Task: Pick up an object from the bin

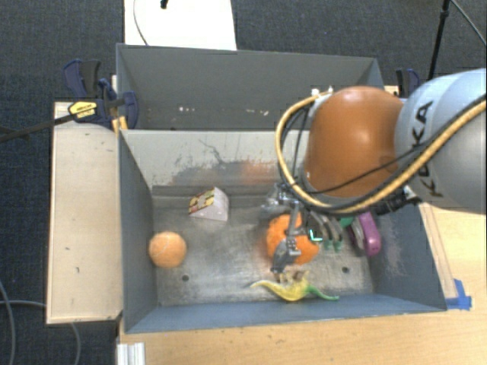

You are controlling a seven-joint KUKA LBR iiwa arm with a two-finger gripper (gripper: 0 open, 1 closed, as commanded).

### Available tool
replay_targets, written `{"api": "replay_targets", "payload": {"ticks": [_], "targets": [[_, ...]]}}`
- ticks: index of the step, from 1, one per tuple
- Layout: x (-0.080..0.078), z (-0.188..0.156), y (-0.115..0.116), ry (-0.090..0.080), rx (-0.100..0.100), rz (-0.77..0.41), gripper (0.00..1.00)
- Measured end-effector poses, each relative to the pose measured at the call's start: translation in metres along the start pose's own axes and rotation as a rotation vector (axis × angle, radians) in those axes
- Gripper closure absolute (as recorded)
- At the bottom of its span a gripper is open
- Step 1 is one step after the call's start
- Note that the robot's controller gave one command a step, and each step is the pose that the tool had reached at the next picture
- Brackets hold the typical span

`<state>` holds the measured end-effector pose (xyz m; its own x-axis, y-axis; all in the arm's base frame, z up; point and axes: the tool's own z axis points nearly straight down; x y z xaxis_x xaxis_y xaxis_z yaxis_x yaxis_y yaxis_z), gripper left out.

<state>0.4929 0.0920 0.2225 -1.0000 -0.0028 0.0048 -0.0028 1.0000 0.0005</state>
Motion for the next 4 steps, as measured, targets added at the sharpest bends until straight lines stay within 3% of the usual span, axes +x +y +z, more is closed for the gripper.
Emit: {"api": "replay_targets", "payload": {"ticks": [1,2,3,4], "targets": [[-0.002,-0.003,0.000,-0.007,0.000,0.003,0.00],[-0.002,0.040,-0.017,-0.015,-0.002,0.006,0.00],[0.000,0.072,-0.063,-0.001,-0.001,-0.013,0.00],[-0.026,0.143,-0.061,-0.035,-0.007,-0.009,1.00]]}}
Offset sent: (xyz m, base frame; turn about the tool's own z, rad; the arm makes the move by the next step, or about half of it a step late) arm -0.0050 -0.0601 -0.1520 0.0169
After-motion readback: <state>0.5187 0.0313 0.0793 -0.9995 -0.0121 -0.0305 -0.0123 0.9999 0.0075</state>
